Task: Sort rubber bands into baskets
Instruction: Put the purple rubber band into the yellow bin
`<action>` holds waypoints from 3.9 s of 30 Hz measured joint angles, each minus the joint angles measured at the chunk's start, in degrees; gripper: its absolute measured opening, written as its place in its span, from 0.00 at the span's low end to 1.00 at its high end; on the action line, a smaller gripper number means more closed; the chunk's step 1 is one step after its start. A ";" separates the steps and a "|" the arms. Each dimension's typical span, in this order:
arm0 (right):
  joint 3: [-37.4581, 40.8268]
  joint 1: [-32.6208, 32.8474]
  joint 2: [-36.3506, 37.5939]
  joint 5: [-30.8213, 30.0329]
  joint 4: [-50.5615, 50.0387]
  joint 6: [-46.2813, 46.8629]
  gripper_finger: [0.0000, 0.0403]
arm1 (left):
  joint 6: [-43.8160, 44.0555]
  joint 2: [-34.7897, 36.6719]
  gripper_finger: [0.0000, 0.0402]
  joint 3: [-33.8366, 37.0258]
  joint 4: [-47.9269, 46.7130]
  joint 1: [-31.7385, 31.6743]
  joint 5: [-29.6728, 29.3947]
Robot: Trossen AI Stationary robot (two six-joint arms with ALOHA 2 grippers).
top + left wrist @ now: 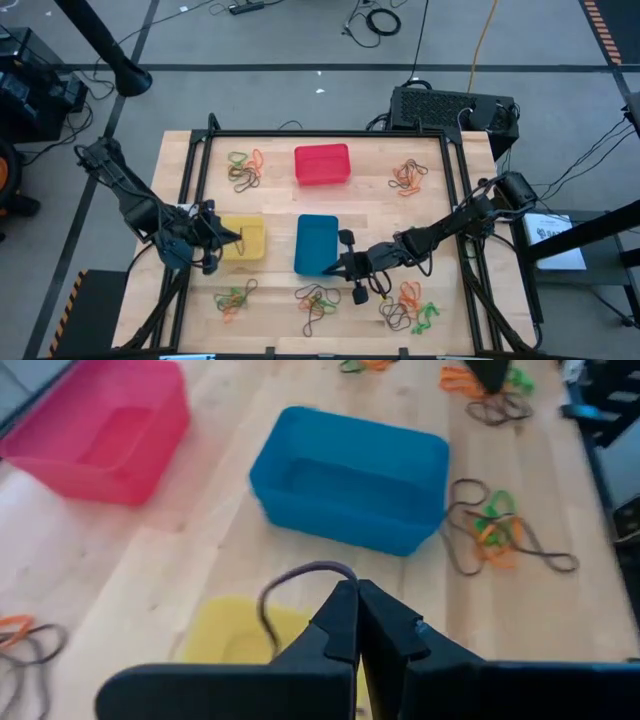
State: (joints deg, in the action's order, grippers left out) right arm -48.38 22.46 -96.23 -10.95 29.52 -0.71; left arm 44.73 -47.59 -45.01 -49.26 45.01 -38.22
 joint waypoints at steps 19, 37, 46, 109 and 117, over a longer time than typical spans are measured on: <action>-0.02 0.07 1.02 -4.12 -11.27 7.65 0.00 | -0.02 -3.55 0.11 0.35 -11.24 -2.14 3.36; -0.04 2.43 13.58 -7.04 -35.28 29.17 0.00 | -39.92 -8.29 0.25 0.42 8.84 -16.08 6.01; -0.04 2.40 13.64 -6.94 -41.36 32.55 0.00 | -59.06 -8.31 0.25 0.42 24.88 -28.59 7.84; 0.02 19.53 35.74 -32.25 -93.11 67.46 0.00 | -78.64 -98.89 0.25 -71.64 46.27 -43.83 49.34; 0.01 20.04 35.71 -32.49 -93.12 68.12 0.00 | -81.62 -99.67 0.25 -71.93 47.28 -45.01 52.86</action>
State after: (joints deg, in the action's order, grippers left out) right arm -48.37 42.50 -60.51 -43.44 -63.60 67.41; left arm -36.88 -147.26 -116.95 -1.98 0.00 14.65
